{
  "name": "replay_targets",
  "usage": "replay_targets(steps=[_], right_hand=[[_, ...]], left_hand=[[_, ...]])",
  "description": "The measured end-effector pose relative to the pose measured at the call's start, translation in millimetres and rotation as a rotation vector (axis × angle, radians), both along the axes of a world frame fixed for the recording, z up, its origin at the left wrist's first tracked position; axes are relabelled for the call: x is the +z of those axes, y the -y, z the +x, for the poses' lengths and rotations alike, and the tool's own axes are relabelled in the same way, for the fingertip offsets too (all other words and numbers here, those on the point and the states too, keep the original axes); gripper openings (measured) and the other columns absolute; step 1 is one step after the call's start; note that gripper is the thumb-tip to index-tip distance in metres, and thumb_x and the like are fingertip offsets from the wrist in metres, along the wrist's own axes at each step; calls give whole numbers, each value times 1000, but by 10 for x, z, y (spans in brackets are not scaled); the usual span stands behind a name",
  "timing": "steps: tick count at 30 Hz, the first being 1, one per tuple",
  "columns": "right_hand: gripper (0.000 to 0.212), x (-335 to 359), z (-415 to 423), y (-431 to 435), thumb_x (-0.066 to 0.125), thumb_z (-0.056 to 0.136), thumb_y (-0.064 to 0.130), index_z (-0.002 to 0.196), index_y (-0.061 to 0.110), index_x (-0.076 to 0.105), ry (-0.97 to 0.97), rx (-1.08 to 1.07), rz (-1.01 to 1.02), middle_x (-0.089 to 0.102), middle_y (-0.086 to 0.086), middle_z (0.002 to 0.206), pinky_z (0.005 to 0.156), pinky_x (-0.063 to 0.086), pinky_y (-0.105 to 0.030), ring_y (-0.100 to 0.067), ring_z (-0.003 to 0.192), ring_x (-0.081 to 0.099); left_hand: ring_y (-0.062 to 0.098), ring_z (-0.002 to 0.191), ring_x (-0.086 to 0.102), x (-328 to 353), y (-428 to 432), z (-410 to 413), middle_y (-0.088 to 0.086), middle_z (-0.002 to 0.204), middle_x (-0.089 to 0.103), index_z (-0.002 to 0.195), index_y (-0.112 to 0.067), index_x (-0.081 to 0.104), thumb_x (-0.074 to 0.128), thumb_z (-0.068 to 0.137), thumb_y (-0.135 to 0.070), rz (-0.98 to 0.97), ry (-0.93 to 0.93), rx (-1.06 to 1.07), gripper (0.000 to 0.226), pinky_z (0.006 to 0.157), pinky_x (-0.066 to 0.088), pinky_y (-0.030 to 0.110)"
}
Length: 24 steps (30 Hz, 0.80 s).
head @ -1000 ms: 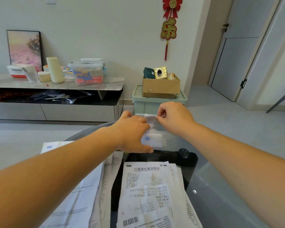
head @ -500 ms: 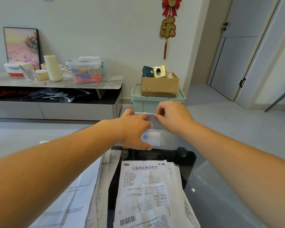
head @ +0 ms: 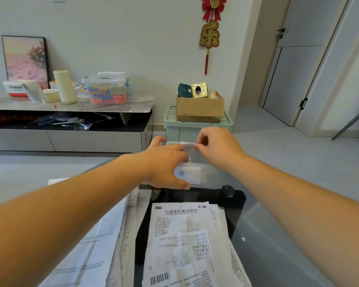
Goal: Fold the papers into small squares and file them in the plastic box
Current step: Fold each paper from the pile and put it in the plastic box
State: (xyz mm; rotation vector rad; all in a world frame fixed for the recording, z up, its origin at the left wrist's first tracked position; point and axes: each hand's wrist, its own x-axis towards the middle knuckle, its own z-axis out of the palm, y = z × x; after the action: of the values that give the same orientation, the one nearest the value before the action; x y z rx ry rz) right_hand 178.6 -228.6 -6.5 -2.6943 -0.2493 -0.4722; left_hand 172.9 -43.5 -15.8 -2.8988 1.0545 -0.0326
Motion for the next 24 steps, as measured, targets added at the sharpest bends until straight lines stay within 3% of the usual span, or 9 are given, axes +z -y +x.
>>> replay_targets(steps=[7, 14, 20, 24], right_hand=[[14, 47, 6, -43, 74, 89, 35, 80, 33, 64, -79, 3, -36, 58, 11, 77, 66, 49, -31, -16, 80, 58], [4, 72, 21, -96, 72, 91, 32, 88, 29, 74, -129, 55, -123, 68, 5, 93, 79, 57, -37, -19, 86, 63], [11, 62, 5, -44, 67, 95, 25, 99, 25, 77, -107, 90, -75, 72, 6, 98, 83, 55, -36, -16, 92, 64], [17, 47, -27, 38, 60, 98, 18, 106, 22, 74, -81, 146, 81, 70, 9, 99, 88, 53, -32, -11, 94, 64]], left_hand=[[14, 135, 38, -11, -18, -4, -10, 143, 42, 140, -29, 45, 58, 83, -71, -5, 24, -17, 72, 123, 4, 49], [19, 134, 29, -94, -70, -27, -4, 143, 33, 147, -33, 35, 61, 80, -73, -64, 204, -59, 83, 117, 18, 39], [18, 137, 32, -98, -58, -27, -6, 148, 35, 151, -31, 26, 60, 80, -74, -56, 187, -30, 90, 119, 17, 40], [16, 136, 35, -96, -48, -43, -8, 149, 40, 148, -29, 29, 63, 80, -72, -95, 134, -4, 88, 119, 15, 40]])
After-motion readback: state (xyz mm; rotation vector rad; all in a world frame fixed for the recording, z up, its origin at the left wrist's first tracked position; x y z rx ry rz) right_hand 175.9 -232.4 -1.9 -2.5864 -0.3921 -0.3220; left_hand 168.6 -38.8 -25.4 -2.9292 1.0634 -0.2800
